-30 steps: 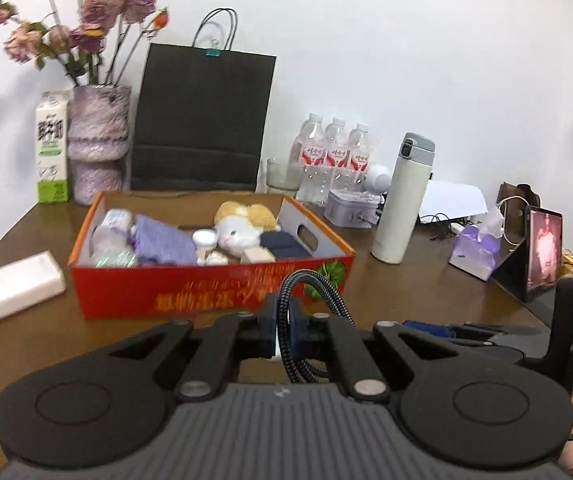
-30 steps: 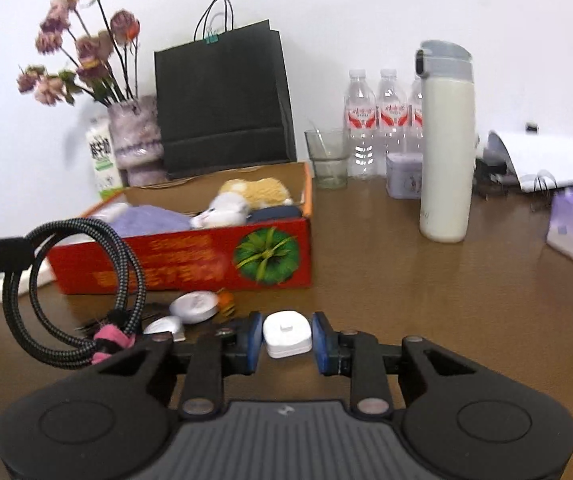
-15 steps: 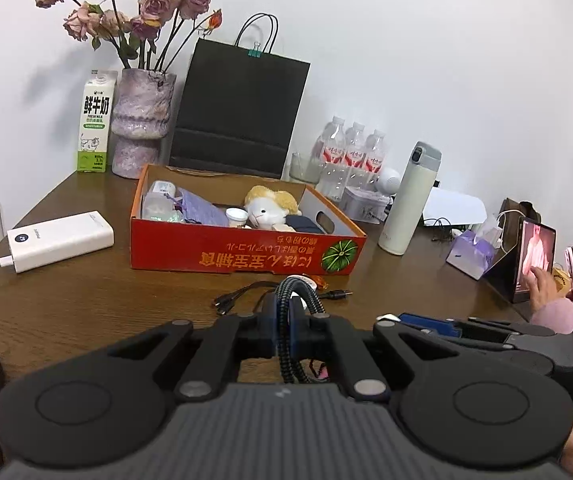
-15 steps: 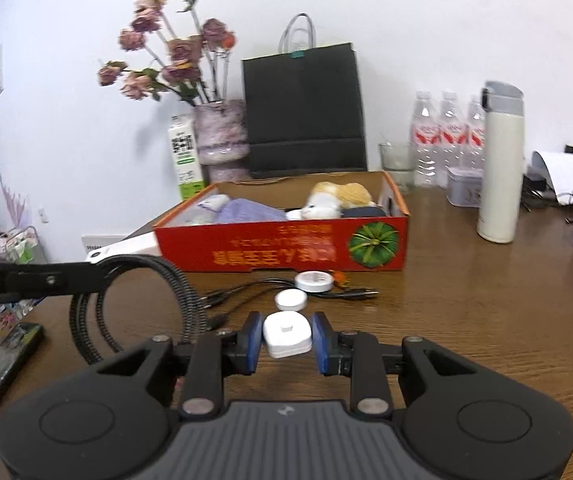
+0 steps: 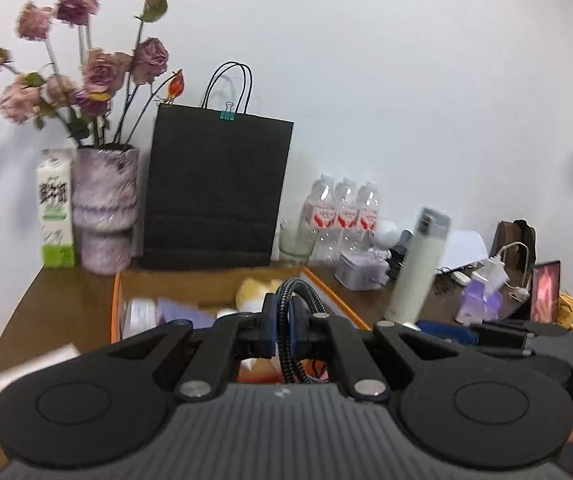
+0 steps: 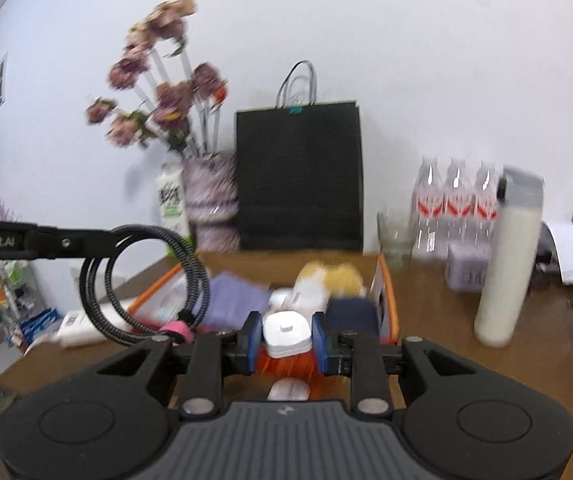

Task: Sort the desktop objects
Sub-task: 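Carry the black cable with the left tool while the right tool carries the white case toward the box, then open both tools over the box to drop the cable and case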

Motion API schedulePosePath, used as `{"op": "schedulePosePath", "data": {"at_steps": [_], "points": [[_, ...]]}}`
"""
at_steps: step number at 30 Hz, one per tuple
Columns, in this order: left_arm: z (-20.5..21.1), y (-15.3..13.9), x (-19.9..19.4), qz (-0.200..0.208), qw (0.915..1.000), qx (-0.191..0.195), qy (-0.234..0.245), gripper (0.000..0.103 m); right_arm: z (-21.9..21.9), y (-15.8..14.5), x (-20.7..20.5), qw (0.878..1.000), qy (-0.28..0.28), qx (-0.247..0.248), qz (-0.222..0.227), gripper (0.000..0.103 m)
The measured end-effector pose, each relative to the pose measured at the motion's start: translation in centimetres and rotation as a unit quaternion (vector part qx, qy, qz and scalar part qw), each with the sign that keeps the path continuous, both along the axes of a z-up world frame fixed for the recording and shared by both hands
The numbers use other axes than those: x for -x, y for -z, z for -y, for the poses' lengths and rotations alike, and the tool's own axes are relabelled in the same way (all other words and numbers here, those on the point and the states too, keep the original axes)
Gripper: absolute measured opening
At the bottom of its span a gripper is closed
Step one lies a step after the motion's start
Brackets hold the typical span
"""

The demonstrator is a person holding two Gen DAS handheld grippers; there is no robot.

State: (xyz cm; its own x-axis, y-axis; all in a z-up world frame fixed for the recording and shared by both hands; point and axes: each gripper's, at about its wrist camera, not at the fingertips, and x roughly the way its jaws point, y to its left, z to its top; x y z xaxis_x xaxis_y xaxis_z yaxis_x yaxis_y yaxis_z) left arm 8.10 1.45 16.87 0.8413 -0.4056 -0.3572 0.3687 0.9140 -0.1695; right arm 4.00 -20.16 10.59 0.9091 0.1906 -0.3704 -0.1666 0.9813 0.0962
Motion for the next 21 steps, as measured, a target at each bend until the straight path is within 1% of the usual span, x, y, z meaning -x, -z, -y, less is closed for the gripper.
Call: {"op": "schedulePosePath", "data": {"at_steps": [3,6,7,9,11,13,14,15,16,17,18,19,20,21], "points": [[0.0,0.3,-6.2,-0.033,0.9994,-0.008,0.003,0.006,1.8,-0.7,-6.0,0.999,0.007,-0.032,-0.017,0.025],[0.4,2.1,-11.7,-0.065,0.9972,-0.036,-0.008,0.006,2.6,0.1,-12.2,0.998,0.022,-0.032,-0.044,0.025],[0.6,3.0,-13.8,-0.078,0.9959,-0.047,-0.009,0.006,2.8,0.6,-14.6,0.997,0.02,-0.034,-0.061,0.025],[0.6,4.8,-17.4,-0.101,0.9926,-0.062,-0.024,0.006,2.9,1.9,-18.4,0.995,0.021,-0.035,-0.092,0.025],[0.8,7.1,-21.2,-0.141,0.9867,-0.08,-0.009,0.007,2.6,3.2,-21.4,0.993,0.028,-0.021,-0.115,0.025],[0.9,8.9,-23.8,-0.162,0.9811,-0.1,-0.032,0.009,2.4,4.6,-24.2,0.989,0.045,-0.008,-0.138,0.026],[0.9,9.6,-24.8,-0.169,0.979,-0.108,-0.036,0.01,2.4,5.2,-25.2,0.988,0.056,0.0,-0.147,0.026],[0.7,10.2,-25.8,-0.174,0.9777,-0.111,-0.039,0.019,2.4,5.8,-25.9,0.986,0.067,0.006,-0.156,0.028],[0.5,10.4,-26.3,-0.177,0.9772,-0.11,-0.041,0.032,2.5,6.2,-26.6,0.984,0.079,0.01,-0.163,0.036],[0.2,10.4,-26.5,-0.174,0.9781,-0.107,-0.04,0.038,2.7,6.3,-26.9,0.983,0.084,0.008,-0.163,0.046],[0.1,10.2,-26.5,-0.166,0.9796,-0.105,-0.042,0.046,2.9,6.3,-26.9,0.984,0.082,0.0,-0.16,0.048],[-0.1,9.7,-26.1,-0.154,0.9816,-0.103,-0.045,0.051,3.2,6.0,-26.6,0.985,0.076,-0.01,-0.154,0.05],[-0.2,9.2,-25.7,-0.145,0.9829,-0.104,-0.043,0.053,3.4,5.6,-26.4,0.986,0.071,-0.017,-0.15,0.051],[-0.2,8.6,-25.2,-0.139,0.9833,-0.11,-0.041,0.058,3.6,5.1,-26.0,0.987,0.069,-0.021,-0.145,0.051]]}}
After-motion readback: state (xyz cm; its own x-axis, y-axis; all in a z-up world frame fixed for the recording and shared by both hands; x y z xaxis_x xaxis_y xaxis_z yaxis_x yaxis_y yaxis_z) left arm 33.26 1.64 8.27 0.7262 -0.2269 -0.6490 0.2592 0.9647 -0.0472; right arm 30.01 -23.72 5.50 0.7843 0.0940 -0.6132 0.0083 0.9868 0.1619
